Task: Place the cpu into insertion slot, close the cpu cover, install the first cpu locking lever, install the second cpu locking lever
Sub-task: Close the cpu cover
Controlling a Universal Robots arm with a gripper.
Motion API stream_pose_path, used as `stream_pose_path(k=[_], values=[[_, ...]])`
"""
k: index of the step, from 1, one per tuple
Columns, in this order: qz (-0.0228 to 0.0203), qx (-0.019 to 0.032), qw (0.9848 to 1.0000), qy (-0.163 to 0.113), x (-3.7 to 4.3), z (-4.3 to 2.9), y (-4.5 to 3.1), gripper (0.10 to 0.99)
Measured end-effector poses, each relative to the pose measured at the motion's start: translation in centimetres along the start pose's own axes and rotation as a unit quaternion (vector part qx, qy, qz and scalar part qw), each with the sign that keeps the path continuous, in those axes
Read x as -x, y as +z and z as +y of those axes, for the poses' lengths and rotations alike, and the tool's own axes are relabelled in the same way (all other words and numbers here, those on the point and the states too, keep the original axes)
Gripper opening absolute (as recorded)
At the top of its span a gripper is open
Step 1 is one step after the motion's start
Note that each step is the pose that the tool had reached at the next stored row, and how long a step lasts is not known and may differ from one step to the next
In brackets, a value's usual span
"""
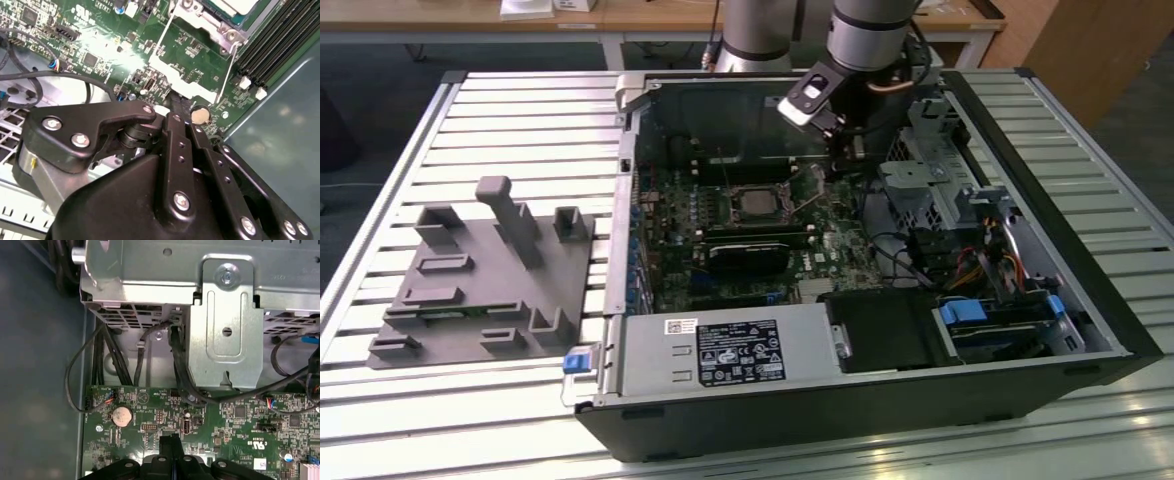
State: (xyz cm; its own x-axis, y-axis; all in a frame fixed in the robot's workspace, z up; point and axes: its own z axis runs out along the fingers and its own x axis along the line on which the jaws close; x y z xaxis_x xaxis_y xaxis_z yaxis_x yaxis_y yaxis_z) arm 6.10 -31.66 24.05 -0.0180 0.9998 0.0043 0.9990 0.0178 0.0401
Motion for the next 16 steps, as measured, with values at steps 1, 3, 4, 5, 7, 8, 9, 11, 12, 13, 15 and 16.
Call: stream_pose_path(k=[1,3,4,5,7,8,9,11,12,13,15,16], values=[[0.0,-0.0001,1.0,0.0,-0.01,-0.09,0.0,0.106],[0.0001,-0.0002,1.0,0.0,-0.03,-0.48,-0.01,0.106],[0.0,-0.0002,1.0,0.0,-0.03,-0.81,-0.03,0.106],[0.0,-0.0002,1.0,0.0,-0.04,-1.14,-0.04,0.106],[0.0001,-0.0002,1.0,0.0,-0.05,-1.88,-0.07,0.106],[0.0001,-0.0002,1.0,0.0,-0.06,-2.24,-0.09,0.106],[0.0,-0.0002,1.0,0.0,-0.07,-2.63,-0.1,0.106],[0.0001,-0.0002,1.0,0.0,-0.1,-3.32,-0.12,0.106],[0.0,-0.0002,1.0,0.0,-0.12,-3.65,-0.13,0.106],[0.0001,-0.0002,1.0,0.0,-0.13,-3.97,-0.14,0.106],[0.0,-0.0002,1.0,0.0,-0.16,-4.64,-0.16,0.106],[0.0001,-0.0002,1.0,0.0,-0.16,-4.84,-0.16,0.106]])
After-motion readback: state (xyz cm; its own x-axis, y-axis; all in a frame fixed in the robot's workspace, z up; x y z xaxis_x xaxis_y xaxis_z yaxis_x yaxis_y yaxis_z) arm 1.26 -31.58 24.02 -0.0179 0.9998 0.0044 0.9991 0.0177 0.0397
